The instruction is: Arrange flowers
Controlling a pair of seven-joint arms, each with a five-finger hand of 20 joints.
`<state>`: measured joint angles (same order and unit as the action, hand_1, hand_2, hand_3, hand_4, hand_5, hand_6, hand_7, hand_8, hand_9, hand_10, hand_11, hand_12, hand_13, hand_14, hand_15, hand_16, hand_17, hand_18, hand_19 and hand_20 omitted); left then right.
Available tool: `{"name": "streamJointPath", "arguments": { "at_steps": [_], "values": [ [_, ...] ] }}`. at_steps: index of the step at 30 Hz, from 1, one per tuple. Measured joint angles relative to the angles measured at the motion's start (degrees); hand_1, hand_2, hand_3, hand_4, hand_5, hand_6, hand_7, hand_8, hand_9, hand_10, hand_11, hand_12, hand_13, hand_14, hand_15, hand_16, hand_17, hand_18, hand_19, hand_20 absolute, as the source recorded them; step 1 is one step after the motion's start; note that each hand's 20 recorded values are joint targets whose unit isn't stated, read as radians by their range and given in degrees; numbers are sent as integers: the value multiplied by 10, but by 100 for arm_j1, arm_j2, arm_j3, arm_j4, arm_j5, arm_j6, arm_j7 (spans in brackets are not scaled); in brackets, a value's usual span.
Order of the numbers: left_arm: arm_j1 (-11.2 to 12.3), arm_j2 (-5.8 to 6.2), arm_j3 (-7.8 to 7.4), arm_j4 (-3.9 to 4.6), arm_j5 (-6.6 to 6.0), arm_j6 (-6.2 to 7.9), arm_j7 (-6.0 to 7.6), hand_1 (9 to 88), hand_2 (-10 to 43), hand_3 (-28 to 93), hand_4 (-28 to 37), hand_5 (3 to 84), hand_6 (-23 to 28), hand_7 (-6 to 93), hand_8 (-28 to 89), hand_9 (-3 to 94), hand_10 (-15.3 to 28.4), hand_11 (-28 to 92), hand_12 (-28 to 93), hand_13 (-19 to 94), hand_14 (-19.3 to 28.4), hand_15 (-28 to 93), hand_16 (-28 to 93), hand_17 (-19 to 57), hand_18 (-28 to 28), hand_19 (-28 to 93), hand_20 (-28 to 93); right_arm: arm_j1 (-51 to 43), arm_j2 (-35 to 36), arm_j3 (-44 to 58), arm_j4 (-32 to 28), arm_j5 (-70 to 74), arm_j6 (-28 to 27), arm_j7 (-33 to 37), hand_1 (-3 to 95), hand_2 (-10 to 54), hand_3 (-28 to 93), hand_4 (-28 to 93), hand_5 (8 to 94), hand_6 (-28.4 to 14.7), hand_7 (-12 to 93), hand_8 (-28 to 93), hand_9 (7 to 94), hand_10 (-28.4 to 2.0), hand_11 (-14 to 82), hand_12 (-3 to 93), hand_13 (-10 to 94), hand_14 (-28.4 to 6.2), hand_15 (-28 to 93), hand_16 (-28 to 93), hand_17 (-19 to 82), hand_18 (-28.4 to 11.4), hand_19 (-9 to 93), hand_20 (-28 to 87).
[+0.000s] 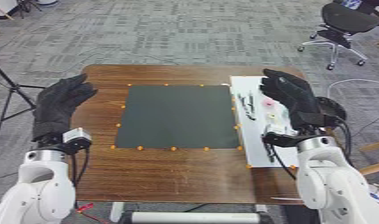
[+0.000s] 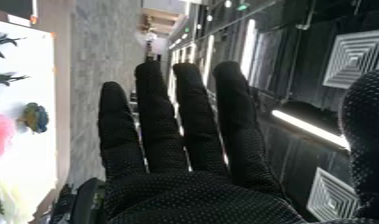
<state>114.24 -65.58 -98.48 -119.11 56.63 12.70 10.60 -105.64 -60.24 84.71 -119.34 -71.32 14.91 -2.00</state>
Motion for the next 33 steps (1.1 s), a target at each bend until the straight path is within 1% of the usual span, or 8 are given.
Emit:
{"name": "streamJointPath", "arguments": {
  "at_steps": [7, 12, 16, 19, 21, 24, 28, 33],
  "values": [
    [22, -41, 4, -1, -16, 7, 7, 281, 34, 633, -177, 515, 62, 181, -68, 525, 163, 253, 126, 457, 214, 272, -1, 108, 170, 280, 210, -39, 30, 16, -9, -141, 45, 47, 196, -75, 683, -112, 485, -35, 161, -71, 520, -155, 75, 198, 446, -165, 138, 211, 249, -190, 146, 294],
    [23, -41, 25, -1, -6, 11, -2, 281, 34, 633, -177, 515, 63, 182, -68, 525, 162, 254, 126, 456, 215, 274, -1, 107, 170, 281, 211, -39, 43, 7, -23, -332, 134, 127, 243, -95, 664, -111, 493, -41, 166, -66, 552, -157, 99, 201, 545, -158, 170, 229, 315, -178, 213, 371],
    [23, -42, 29, 0, -5, 14, -7, 281, 35, 633, -178, 515, 62, 183, -68, 524, 163, 254, 126, 455, 214, 275, -1, 104, 171, 281, 210, -24, 79, -74, -93, -752, 441, 426, 309, -95, 634, -111, 528, -38, 222, -53, 640, -153, 220, 245, 683, -121, 328, 302, 380, -182, 431, 492],
    [26, -42, 19, -1, 0, 19, -17, 281, 36, 633, -178, 515, 63, 182, -68, 524, 163, 254, 125, 454, 215, 276, -2, 103, 171, 282, 210, 0, 125, -209, -248, -1542, 845, 1166, 341, -95, 618, -112, 564, -39, 258, -50, 683, -149, 318, 295, 740, -89, 473, 337, 383, -206, 623, 524],
    [31, -40, 3, -11, 3, 28, -27, 280, 36, 633, -178, 515, 63, 182, -68, 524, 163, 255, 125, 454, 215, 276, -2, 103, 171, 283, 210, 3, 165, -282, -369, -2267, 922, 1759, 353, -95, 614, -116, 584, -38, 277, -50, 702, -147, 356, 311, 770, -73, 538, 351, 394, -216, 700, 545],
    [35, -33, -29, -44, 7, 40, -49, 281, 37, 631, -179, 516, 63, 180, -68, 524, 163, 254, 125, 454, 216, 276, -3, 102, 171, 283, 209, -3, 263, -392, -489, -3250, 897, 2344, 368, -95, 594, -116, 625, -34, 302, -50, 742, -130, 400, 331, 814, -52, 592, 359, 446, -214, 778, 546],
    [42, -16, -75, -101, 24, 42, -90, 281, 38, 631, -177, 516, 63, 181, -68, 523, 163, 254, 125, 453, 216, 276, -3, 103, 171, 282, 208, -79, 465, -489, -554, -4128, 774, 2615, 372, -95, 572, -111, 660, -29, 307, -45, 781, -115, 418, 342, 856, -34, 614, 365, 501, -202, 828, 515],
    [97, 9, -141, -174, 55, 46, -134, 281, 38, 631, -178, 515, 63, 182, -68, 524, 163, 255, 124, 453, 215, 277, -3, 102, 171, 283, 208, -401, 702, -400, -688, -5540, -11, 3062, 393, -95, 558, -123, 678, -28, 313, -41, 807, -111, 438, 362, 893, -16, 633, 374, 549, -187, 869, 475]
  ]
}}
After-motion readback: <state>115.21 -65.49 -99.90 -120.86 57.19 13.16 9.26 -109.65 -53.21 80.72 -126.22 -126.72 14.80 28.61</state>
